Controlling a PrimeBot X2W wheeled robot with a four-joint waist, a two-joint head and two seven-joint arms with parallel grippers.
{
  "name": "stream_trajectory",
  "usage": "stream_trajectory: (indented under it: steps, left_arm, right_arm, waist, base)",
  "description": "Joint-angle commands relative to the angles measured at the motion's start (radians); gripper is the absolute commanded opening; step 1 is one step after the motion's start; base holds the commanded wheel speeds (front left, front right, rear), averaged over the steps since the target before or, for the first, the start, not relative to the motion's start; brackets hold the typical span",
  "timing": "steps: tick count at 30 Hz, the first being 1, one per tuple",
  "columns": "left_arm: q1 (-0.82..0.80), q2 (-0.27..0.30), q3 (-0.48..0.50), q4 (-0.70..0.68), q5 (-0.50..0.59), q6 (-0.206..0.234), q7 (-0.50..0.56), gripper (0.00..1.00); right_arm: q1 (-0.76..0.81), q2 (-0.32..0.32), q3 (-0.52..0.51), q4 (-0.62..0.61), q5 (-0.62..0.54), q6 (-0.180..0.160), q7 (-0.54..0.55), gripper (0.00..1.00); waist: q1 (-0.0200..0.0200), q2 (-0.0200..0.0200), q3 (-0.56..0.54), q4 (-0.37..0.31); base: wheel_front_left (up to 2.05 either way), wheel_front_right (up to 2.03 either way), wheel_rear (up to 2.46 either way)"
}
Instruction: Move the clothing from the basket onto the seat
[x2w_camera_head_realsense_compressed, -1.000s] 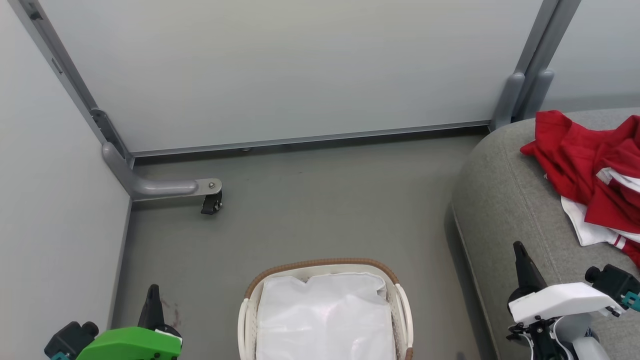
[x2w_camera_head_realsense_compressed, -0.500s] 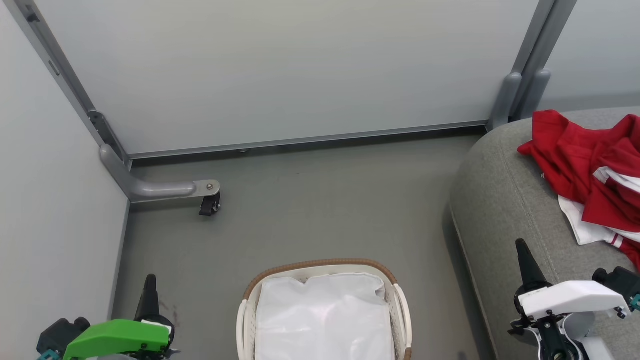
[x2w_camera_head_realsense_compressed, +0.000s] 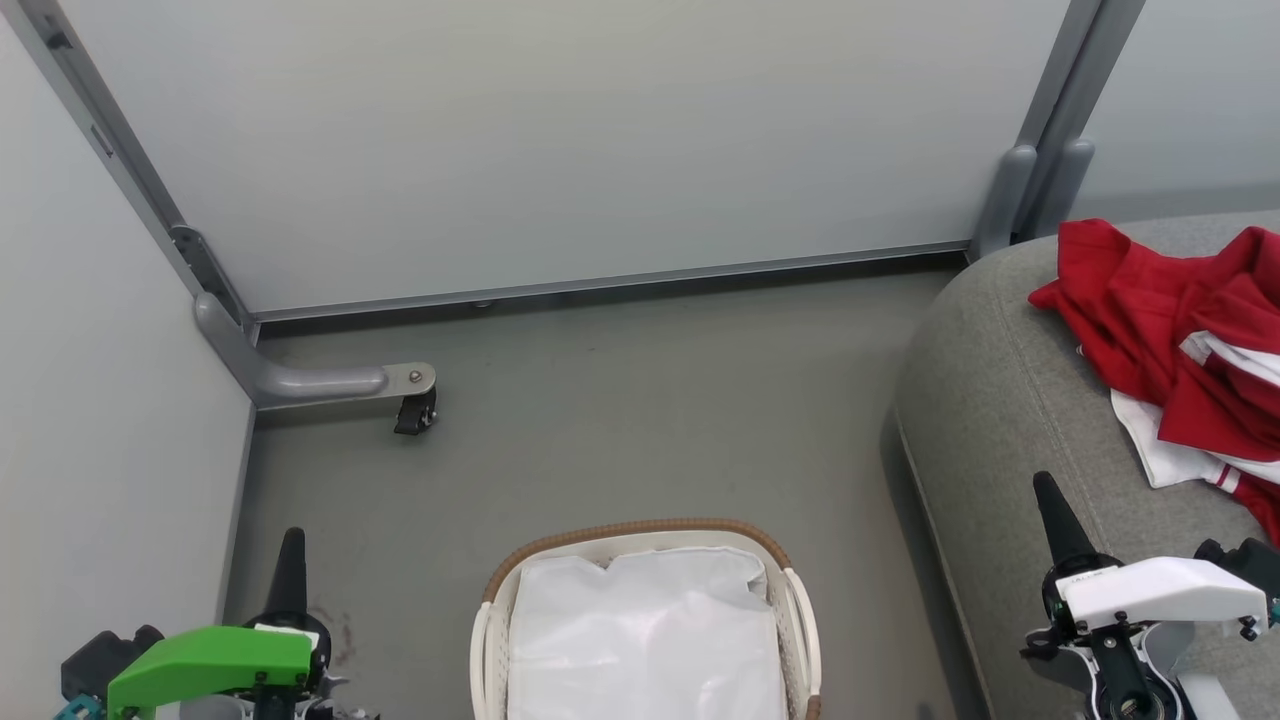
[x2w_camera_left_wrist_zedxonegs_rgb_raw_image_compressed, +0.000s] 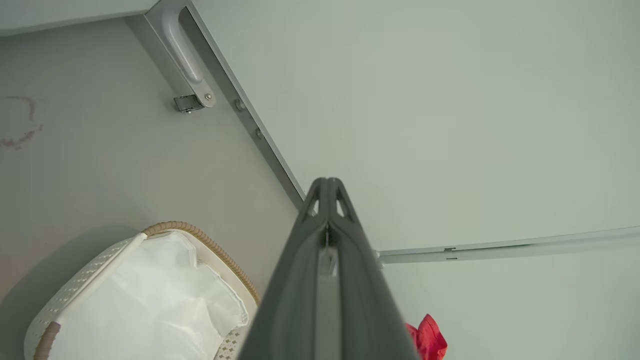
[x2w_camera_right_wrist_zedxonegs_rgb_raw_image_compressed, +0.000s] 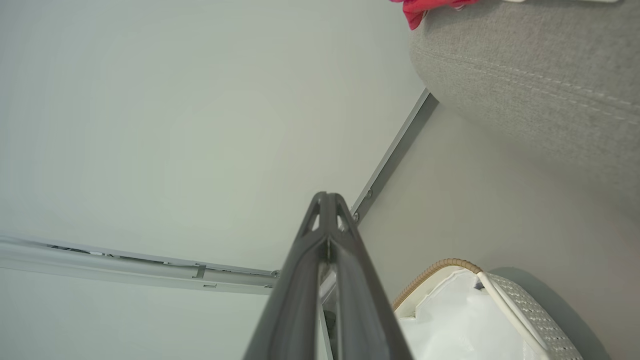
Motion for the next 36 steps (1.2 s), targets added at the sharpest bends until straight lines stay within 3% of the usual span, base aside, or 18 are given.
stream_trajectory:
  steps: [1,36]
  left_arm:
    - [-0.027,0.006,0.006,-0.014,-0.025,-0.005,0.007,0.0]
    - [-0.046,0.008,0.042,-0.068,-0.271,-0.016,0.083,0.0]
  right_arm:
    - [-0.011,-0.007,-0.005,-0.013,0.028,-0.001,0.008,0.0]
    - [-0.01,-0.01,-0.024,-0.045,0.315,-0.001,0.082,0.0]
  waist:
    - [0.0,0.0,0.0,-0.001]
    - [0.0,0.0,-0.006,-0.018]
  base:
    - [0.0,0.0,0.0]
    - [0.0,0.0,0.0]
